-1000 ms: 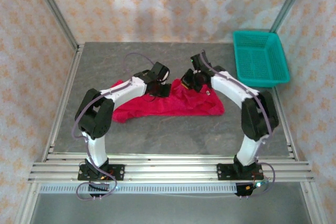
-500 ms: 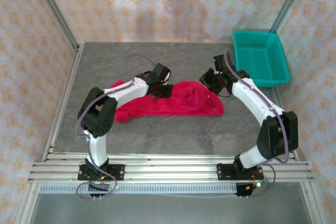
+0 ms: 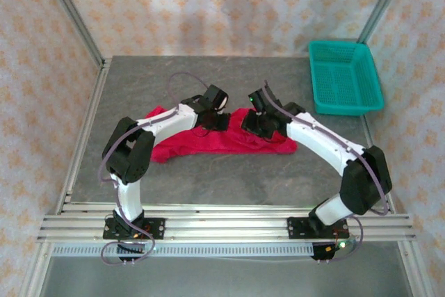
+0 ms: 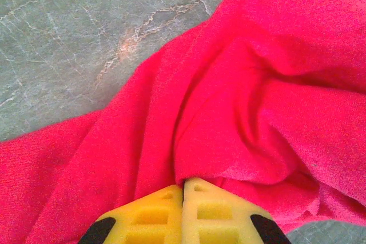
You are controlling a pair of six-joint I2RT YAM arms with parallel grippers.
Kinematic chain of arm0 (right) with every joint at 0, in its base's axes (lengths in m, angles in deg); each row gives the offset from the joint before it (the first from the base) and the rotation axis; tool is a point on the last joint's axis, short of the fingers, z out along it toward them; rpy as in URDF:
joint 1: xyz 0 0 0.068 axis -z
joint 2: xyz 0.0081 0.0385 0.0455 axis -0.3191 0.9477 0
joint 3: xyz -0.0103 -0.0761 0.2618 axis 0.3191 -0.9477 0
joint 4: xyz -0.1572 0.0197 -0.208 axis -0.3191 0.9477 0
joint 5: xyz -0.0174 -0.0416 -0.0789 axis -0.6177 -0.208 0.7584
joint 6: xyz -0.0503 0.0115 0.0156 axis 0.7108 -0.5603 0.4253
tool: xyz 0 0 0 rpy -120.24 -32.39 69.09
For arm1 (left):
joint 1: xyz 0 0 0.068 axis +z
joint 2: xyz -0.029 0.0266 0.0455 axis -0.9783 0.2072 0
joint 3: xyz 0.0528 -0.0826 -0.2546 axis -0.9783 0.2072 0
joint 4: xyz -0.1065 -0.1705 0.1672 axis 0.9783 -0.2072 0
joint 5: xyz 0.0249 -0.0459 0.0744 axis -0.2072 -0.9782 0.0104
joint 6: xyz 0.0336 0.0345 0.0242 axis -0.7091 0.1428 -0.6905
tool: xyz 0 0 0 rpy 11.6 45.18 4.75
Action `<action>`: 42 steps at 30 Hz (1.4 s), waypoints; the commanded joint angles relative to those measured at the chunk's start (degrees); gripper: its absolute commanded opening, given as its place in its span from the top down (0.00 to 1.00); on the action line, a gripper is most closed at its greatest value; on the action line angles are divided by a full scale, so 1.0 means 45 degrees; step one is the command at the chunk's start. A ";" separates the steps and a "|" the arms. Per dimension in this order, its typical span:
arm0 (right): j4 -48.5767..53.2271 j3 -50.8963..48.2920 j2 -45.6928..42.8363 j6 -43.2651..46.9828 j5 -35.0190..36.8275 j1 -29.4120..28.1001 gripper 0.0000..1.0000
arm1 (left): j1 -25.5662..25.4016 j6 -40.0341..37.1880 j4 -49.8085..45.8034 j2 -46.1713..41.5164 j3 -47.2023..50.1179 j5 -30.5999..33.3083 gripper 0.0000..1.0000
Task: Fold the inside-out t-shirt
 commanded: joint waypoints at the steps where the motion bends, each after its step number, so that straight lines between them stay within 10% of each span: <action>1: -0.0398 -0.0802 -0.0042 -0.0566 0.0221 -0.0093 0.66 | -0.0029 0.0169 -0.0325 -0.0484 0.0221 0.0212 1.00; 13: -0.0248 0.1907 0.3719 -0.0222 0.1647 0.0194 0.53 | -0.0021 0.0206 -0.0261 -0.0670 0.0464 0.0191 1.00; 16: 0.0043 0.2466 0.4082 -0.0062 0.1700 0.0418 0.88 | -0.0011 0.0159 -0.0278 -0.0732 0.0621 0.0354 1.00; 18: 0.0381 0.2674 0.3618 0.0138 0.1712 0.0474 1.00 | 0.0003 0.0077 -0.0320 -0.0686 0.0664 0.0484 1.00; 35: 0.0446 -0.1142 -0.3288 0.0017 -0.0766 0.2720 1.00 | 0.0553 -0.0185 -0.0693 0.0149 0.0067 0.0593 1.00; 42: 0.1886 -0.1783 -0.2584 0.0655 0.2255 0.2738 0.59 | 0.0472 -0.0112 -0.0779 -0.0118 0.0000 0.0470 1.00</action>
